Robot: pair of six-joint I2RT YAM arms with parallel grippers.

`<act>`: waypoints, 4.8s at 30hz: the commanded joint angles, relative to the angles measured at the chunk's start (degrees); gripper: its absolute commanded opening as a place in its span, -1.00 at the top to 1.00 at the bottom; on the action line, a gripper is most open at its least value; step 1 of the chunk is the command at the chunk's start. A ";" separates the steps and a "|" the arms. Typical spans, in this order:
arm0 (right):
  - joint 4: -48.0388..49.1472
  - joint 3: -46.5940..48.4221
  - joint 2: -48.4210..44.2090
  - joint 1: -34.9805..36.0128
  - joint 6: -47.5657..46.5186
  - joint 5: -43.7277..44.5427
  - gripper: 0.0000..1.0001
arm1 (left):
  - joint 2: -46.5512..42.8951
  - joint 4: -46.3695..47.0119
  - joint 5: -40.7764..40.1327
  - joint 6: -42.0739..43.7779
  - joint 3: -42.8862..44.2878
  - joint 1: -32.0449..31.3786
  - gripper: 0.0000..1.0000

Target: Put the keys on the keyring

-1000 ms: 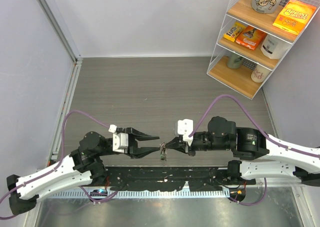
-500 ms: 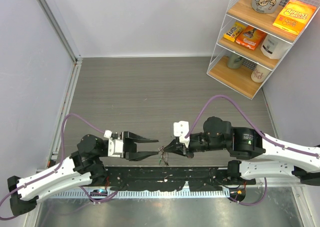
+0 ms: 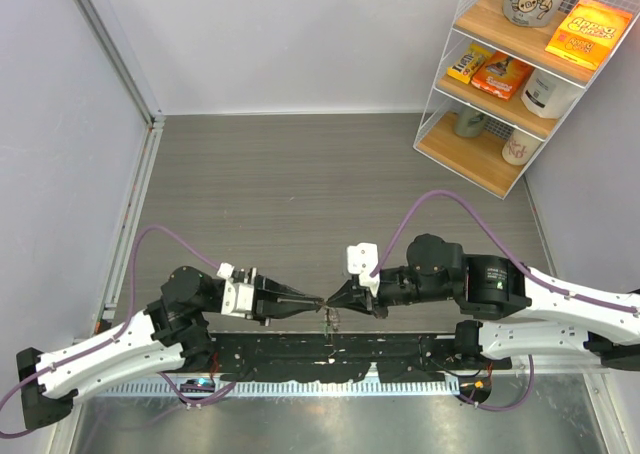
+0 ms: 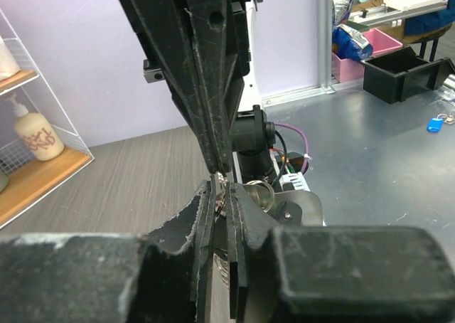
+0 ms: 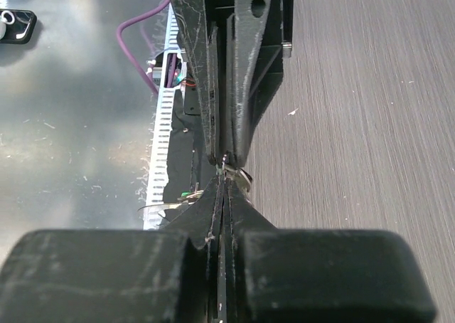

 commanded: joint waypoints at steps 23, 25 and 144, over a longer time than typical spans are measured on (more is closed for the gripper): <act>22.77 -5.40 -5.59 0.37 5.97 4.50 0.89 | -0.40 1.57 -0.03 1.57 1.70 -0.12 1.00; 24.79 -6.89 -5.50 0.29 6.15 4.94 0.89 | -0.58 1.92 0.06 1.31 1.44 -0.12 1.00; -21.42 15.52 1.53 2.04 -4.75 7.84 -0.06 | 22.79 -51.15 -3.81 -2.03 36.23 -1.35 1.00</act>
